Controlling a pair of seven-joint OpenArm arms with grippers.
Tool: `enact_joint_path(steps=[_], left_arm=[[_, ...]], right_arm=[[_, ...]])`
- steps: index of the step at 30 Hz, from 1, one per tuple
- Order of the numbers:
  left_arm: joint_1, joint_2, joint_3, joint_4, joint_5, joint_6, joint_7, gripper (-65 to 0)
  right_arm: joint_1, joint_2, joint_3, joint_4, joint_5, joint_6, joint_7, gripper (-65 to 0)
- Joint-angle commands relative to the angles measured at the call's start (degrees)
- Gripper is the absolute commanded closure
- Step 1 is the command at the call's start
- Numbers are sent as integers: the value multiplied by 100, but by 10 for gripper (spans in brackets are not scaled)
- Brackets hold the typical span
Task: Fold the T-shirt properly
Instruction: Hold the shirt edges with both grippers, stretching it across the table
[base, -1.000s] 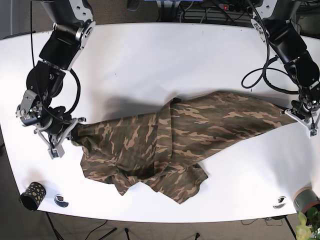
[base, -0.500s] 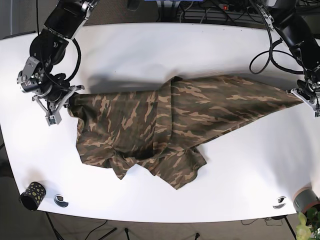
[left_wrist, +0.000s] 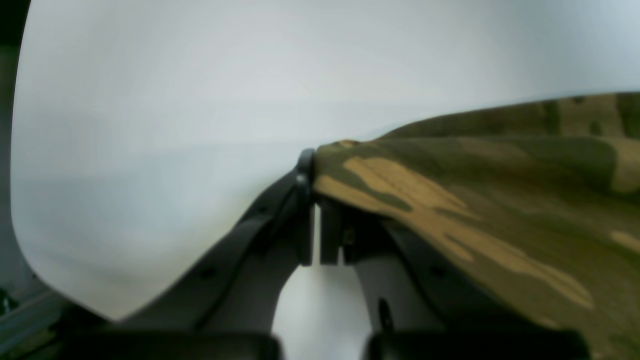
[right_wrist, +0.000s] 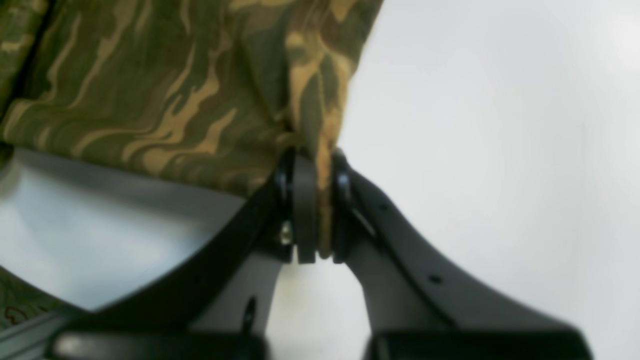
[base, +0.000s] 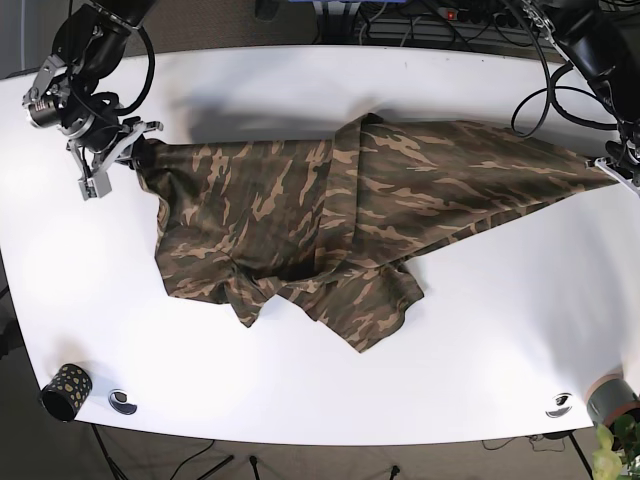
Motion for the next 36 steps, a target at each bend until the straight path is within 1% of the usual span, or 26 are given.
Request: enact_joint_path(steps=[1,4,6,9,11,13,30,36], left_arm=[[-98,-209,-33,101,42,47,-80,0],[-98,-236,-33,93,42,47,-80,0],[-98,-297,-33,84,42,47,-80,0],[-115,-297,-33,84,33,47,-80,0],[-124,-315,-33,84,33,47,-89,0],[-124,-324,-33,84,33,47,-89,0],[-124,-297,-33,119,33,47,-89,-3],[-115,-297,-7,119,33,47,-89,-7]], right_arm=[[-59,-77,65,141,120,8,44,0],[-182,-86,136,88,287,8,44,0],[-252,-95,206,-44,490,8,35,0],[-323,-77,294,-299,982,8,35,0],[-349,20,355,-431,1255,8,35,0],[-358,81,364,-527,1404,8,35,0],[-366,108,338,-624,1386,8,61,0],[-331,81,329,-606,1017,8,61,0]])
